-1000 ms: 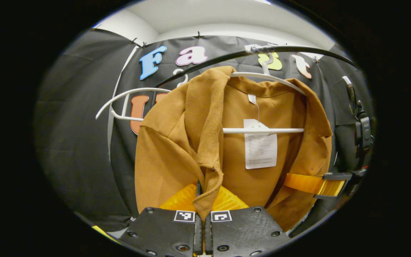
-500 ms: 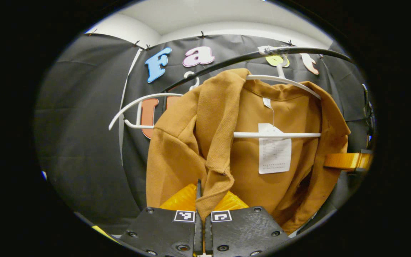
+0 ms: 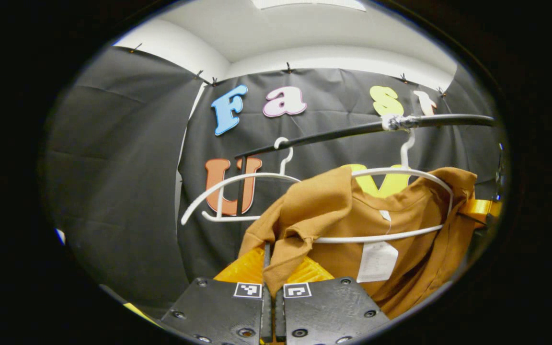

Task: Grasp the clothes on the hanger with both hands and then place them into the laundry hamper below.

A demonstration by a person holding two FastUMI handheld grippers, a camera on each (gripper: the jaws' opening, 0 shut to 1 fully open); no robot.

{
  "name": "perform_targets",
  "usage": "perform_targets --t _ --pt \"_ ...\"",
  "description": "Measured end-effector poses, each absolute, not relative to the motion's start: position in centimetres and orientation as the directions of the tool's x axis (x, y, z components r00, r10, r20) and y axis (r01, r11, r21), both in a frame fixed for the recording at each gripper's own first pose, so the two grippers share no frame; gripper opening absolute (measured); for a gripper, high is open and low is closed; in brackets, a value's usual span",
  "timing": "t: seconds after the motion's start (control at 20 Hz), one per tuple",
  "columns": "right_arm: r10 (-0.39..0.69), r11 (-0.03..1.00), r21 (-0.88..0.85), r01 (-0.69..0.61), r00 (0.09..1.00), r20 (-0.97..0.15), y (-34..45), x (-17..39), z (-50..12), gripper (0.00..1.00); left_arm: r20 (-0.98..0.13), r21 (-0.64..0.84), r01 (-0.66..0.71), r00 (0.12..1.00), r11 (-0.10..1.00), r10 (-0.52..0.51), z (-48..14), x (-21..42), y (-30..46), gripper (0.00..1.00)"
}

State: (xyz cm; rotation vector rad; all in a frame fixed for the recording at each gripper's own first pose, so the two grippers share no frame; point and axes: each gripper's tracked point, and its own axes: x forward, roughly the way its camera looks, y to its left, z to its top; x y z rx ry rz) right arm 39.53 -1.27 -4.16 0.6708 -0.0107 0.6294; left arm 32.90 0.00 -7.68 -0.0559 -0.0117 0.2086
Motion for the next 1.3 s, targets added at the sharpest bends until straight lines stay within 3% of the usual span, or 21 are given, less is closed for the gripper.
perform_targets --t 0.15,0.5,0.7,0.85,1.3 --pt "0.466 0.615 0.606 -0.505 0.852 0.237 -3.0 40.8 -3.1 0.03 0.034 -0.101 -0.211 0.976 0.972 0.216 -5.8 32.9 1.4 0.02" --pt "0.296 0.771 0.533 -0.347 0.938 0.183 -5.8 43.6 -3.6 0.03 0.038 -0.106 -0.238 0.969 0.965 0.243 -4.2 33.8 4.3 0.03" --pt "0.289 0.804 0.51 -0.305 0.951 0.114 -5.9 44.1 -4.7 0.03 0.008 -0.13 -0.228 0.973 0.965 0.231 -5.2 33.9 4.6 0.03" --pt "0.226 0.842 0.495 -0.213 0.973 0.034 -7.4 45.3 -5.9 0.03 -0.014 -0.184 -0.235 0.972 0.954 0.237 -5.3 34.3 5.8 0.03" --pt "0.253 0.827 0.531 -0.182 0.965 -0.062 -7.2 45.5 -9.9 0.04 -0.1 -0.264 -0.223 0.974 0.938 0.204 -8.6 34.8 6.8 0.03"
